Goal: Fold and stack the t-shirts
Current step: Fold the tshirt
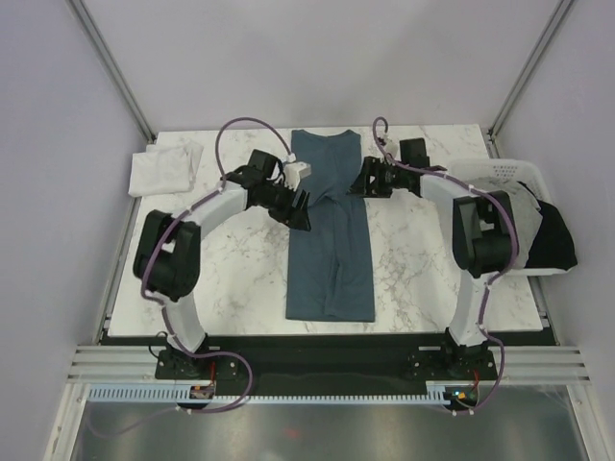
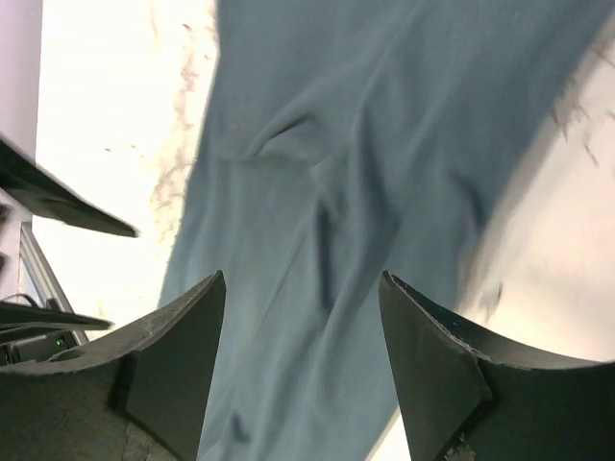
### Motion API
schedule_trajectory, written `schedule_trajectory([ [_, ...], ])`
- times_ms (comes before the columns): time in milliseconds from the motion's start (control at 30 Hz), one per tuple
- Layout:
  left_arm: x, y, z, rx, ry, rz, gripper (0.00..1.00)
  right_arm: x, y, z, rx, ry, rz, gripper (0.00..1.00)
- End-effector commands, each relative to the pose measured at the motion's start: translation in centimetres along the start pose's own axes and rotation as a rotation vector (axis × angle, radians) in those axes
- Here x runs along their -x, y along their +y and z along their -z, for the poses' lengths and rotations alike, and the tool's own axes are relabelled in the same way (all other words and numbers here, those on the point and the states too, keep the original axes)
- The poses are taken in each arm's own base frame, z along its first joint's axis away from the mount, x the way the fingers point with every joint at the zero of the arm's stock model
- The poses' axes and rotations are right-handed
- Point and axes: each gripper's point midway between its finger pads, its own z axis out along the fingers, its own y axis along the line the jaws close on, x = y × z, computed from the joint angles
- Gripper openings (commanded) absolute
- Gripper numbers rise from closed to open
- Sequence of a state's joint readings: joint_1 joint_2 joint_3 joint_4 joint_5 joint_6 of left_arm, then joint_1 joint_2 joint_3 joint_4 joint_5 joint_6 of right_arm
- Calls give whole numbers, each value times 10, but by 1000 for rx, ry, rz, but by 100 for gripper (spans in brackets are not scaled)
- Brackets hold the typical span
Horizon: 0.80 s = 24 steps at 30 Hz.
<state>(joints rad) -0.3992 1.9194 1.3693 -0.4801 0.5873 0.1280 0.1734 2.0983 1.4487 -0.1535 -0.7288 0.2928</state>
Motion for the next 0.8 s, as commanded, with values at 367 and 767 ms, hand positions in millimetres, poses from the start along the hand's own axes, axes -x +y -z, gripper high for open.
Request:
schedule_trajectory([
  [367,-60,-51,78,50,-173,383,68,-131,38,92,-45,60,-132,72],
  [767,-103,-58,47,-48,-88,551,67,-233,26,116,-114,382,-274,76],
])
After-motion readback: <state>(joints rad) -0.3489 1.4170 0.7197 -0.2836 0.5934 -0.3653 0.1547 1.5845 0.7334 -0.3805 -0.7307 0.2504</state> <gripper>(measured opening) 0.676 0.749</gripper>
